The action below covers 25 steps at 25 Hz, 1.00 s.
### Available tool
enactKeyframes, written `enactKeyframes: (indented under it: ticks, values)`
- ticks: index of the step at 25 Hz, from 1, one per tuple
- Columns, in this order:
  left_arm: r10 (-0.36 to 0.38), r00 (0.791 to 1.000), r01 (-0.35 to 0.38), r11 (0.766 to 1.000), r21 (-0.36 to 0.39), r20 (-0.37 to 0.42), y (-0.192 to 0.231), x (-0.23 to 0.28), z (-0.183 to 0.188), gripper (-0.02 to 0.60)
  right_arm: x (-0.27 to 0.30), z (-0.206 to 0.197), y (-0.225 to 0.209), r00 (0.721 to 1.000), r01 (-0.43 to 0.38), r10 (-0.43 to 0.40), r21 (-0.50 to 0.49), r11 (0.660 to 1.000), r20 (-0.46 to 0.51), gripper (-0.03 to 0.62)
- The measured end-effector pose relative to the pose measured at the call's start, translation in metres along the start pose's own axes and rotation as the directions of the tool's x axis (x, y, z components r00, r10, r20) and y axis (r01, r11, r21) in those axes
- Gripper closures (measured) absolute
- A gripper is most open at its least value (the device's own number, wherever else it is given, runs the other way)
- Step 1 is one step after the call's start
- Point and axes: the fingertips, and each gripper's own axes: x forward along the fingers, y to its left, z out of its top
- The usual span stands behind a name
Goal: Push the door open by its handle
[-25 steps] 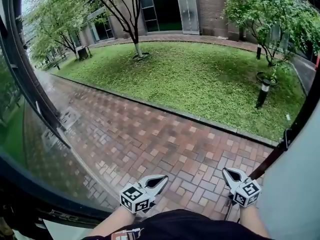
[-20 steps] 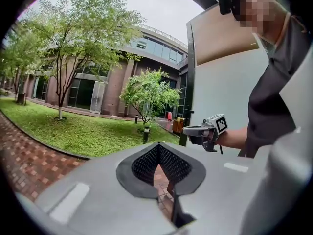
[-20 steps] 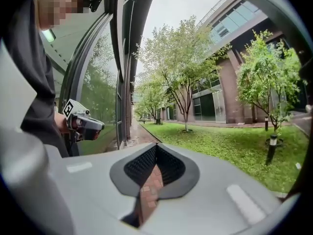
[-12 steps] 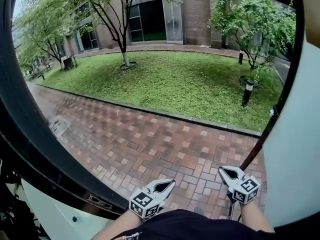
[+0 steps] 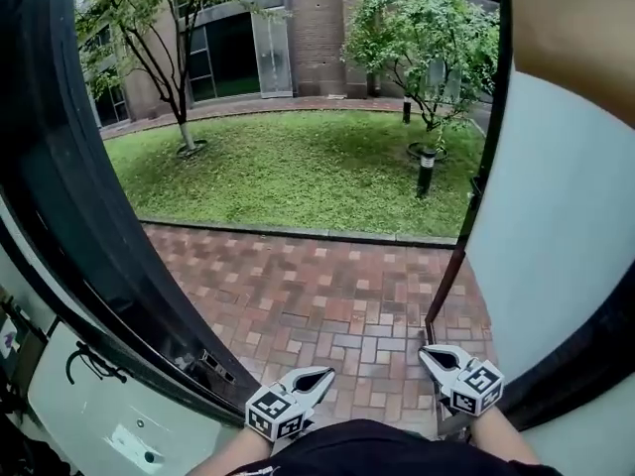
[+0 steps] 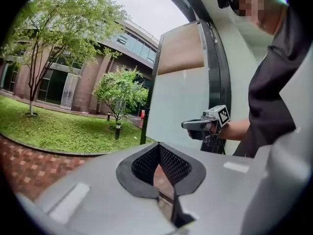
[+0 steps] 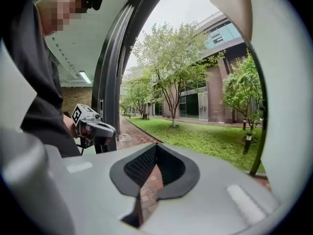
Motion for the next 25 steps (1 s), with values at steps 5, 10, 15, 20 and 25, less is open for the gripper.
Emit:
enactKeyframes:
  ticks: [5, 10, 15, 20, 25]
  values:
    - [0.042, 0.999, -0.042, 0.999, -0.015, 0.006, -0.029, -0.029, -0.013, 0.580, -0.036, -0.006, 0.025, 0.999, -0.002, 0.003, -0.005, 1.000, 0.034, 0.594]
    - [0.107, 0.994, -0.107, 0.994, -0.031, -0.005, -0.077, -0.049, -0.037, 0.580, -0.081, -0.025, 0.060, 0.998, -0.051, 0.051, -0.009, 0.999, 0.047, 0.594]
    - [0.138, 0.990, -0.138, 0.985, -0.102, -0.006, -0.138, -0.057, -0.058, 0.580, -0.153, -0.058, 0.088, 0.997, -0.066, 0.065, 0.042, 0.997, 0.044, 0.594]
    - [0.125, 0.992, -0.124, 0.987, -0.107, 0.003, -0.175, -0.057, -0.055, 0.580, -0.223, -0.078, 0.092, 0.998, -0.008, 0.000, 0.126, 0.992, 0.060, 0.594]
    - [0.091, 0.995, -0.087, 0.993, -0.076, 0.048, -0.182, -0.058, -0.040, 0.580, -0.259, -0.081, 0.095, 0.993, 0.070, -0.083, 0.145, 0.987, 0.081, 0.594]
